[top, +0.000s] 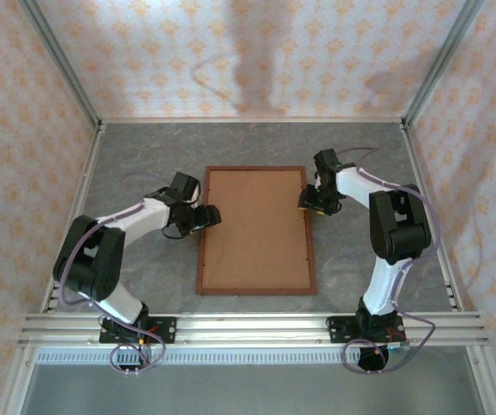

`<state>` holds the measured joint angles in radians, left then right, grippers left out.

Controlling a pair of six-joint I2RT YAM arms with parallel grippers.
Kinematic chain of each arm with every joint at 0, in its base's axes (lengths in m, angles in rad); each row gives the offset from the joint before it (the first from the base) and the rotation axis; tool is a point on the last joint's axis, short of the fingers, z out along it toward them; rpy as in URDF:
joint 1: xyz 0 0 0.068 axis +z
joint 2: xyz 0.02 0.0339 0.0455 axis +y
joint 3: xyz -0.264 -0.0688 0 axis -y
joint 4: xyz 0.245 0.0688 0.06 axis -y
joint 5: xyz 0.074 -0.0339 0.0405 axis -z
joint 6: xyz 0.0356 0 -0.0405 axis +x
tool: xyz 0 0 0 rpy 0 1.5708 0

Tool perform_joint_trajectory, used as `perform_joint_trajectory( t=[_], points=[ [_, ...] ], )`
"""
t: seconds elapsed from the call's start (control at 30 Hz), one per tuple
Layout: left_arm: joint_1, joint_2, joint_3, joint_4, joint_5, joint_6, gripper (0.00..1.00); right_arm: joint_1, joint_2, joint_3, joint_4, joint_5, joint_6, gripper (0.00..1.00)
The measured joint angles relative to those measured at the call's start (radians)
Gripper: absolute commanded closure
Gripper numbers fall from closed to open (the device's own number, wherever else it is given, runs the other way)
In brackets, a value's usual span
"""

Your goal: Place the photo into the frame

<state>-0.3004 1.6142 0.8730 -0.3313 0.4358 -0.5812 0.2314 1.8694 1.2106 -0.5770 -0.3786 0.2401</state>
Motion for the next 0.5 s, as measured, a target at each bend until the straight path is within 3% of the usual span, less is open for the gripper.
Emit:
perform_joint_trajectory(
  t=[0.2,0.5],
  points=[
    [0.008,0.032,-0.009,0.047,0.032,-0.031,0.29,-0.014,-0.003,-0.008,0.034,-0.061,0.066,0.35],
    [-0.064,-0.082,-0.154,0.169,0.032,-0.044,0.31,-0.007,0.117,0.164,-0.058,-0.093,0.118,0.5]
  ],
)
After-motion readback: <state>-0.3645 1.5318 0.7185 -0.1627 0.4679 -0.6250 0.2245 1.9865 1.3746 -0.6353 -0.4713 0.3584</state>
